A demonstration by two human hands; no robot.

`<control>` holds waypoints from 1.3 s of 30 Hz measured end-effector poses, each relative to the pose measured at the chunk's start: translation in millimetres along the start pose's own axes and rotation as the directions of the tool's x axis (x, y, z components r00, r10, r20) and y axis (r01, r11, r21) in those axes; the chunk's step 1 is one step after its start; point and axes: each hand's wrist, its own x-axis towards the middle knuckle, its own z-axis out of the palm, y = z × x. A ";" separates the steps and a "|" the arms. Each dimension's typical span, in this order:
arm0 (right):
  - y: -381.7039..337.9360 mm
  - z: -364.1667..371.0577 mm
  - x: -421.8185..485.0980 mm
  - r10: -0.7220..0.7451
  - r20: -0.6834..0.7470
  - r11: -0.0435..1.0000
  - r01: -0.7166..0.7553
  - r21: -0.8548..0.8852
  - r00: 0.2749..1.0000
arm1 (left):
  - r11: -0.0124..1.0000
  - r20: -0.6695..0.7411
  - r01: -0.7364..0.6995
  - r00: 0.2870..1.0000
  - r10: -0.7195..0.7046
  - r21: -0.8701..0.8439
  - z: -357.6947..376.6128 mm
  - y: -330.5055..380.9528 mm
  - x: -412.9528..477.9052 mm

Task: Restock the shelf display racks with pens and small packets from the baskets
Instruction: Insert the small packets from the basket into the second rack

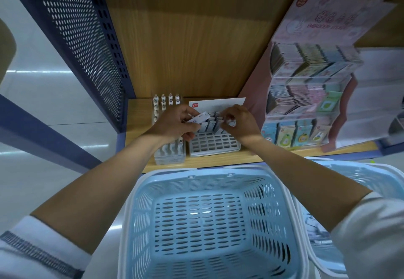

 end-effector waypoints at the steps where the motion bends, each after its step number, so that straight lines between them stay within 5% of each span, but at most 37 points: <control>1: -7.4 -7.9 1.7 0.009 -0.010 0.994 -0.008 0.109 1.000 | 1.000 0.001 -0.007 1.000 0.007 -0.008 1.1 0.6 0.0; 5: -43.4 -39.3 9.3 -0.071 0.193 0.852 -0.041 0.523 0.979 | 0.997 0.049 -0.076 0.996 0.077 -0.005 5.9 8.3 4.3; 11: -48.7 -52.1 12.9 -0.013 0.220 0.717 -0.144 0.682 0.975 | 0.994 0.067 -0.108 0.992 0.107 0.015 16.2 20.5 8.7; 15: -37.7 -52.3 10.6 0.047 0.221 0.772 -0.176 0.610 0.974 | 0.981 0.076 -0.145 0.988 0.136 0.129 18.8 14.7 13.7; 17: -28.1 -55.0 11.3 0.102 0.145 0.790 -0.169 0.589 0.984 | 0.919 0.004 -0.224 0.972 0.235 0.324 15.9 9.3 14.9; 20: -12.7 -56.5 10.4 0.095 0.044 0.939 -0.104 0.329 0.994 | 0.553 -0.024 -0.275 0.881 0.472 0.787 2.5 -5.6 14.2; 24: -10.8 -36.9 -0.6 -0.083 0.037 0.996 0.082 0.014 0.996 | 0.293 0.148 -0.228 0.951 0.273 0.928 2.3 -26.1 10.1; 30: -9.8 -11.4 -1.0 -0.172 0.149 0.946 0.206 -0.251 0.974 | 0.144 0.192 -0.239 0.941 0.278 0.960 4.6 -40.1 9.1; 39: -16.7 -9.8 7.9 -0.165 0.220 0.903 0.236 -0.358 0.962 | 0.152 0.206 -0.252 0.941 0.270 0.956 3.3 -35.0 3.0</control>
